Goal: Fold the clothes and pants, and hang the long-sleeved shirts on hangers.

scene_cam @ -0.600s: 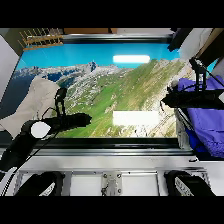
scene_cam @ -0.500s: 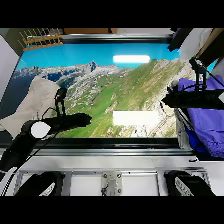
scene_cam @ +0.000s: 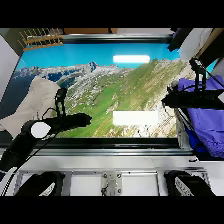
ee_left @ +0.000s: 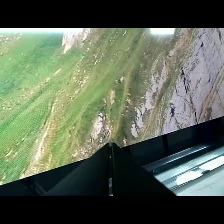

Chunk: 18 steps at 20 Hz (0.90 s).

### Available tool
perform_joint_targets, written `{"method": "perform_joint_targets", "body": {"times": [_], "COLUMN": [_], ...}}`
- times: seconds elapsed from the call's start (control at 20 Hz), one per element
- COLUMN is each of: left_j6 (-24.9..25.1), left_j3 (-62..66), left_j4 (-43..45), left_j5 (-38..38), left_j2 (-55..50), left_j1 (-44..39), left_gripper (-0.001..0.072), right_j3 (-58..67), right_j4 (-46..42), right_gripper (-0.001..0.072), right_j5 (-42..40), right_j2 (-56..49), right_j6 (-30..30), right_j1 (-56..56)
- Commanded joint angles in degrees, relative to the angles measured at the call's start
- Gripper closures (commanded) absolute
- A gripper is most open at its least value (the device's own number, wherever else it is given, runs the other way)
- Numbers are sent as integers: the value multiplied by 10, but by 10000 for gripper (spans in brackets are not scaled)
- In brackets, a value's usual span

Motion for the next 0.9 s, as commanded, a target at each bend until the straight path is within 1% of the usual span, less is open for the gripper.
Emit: {"method": "perform_joint_targets", "body": {"times": [0.0,0.05,0.1,0.15,0.2,0.3,0.4,0.5,0.55,0.65,0.75,0.85], "left_j6": [0,0,2,2,1,0,0,0,0,0,0,0], "left_j3": [0,1,6,21,40,92,144,177,189,203,204,204], "left_j4": [-4,-3,9,35,71,180,291,360,377,372,372,372], "left_j5": [-1,2,4,0,-4,-34,-80,-115,-120,-107,-86,-71], "left_j2": [0,1,0,0,0,-4,-38,-89,-121,-184,-243,-297], "left_j1": [0,0,5,16,34,86,153,214,244,292,310,305], "left_gripper": [700,699,529,29,19,20,20,20,20,20,20,20], "right_j3": [0,0,0,0,0,0,0,0,0,0,0,0], "right_j4": [0,0,0,0,0,0,0,0,0,0,0,0], "right_gripper": [685,684,685,685,685,684,685,684,684,684,685,684], "right_j5": [0,0,0,0,0,0,0,0,0,0,0,0], "right_j2": [0,0,0,0,0,0,0,0,0,0,0,0], "right_j6": [0,0,0,0,0,0,0,0,0,0,0,0], "right_j1": [0,0,0,0,0,0,0,0,0,0,0,0]}}
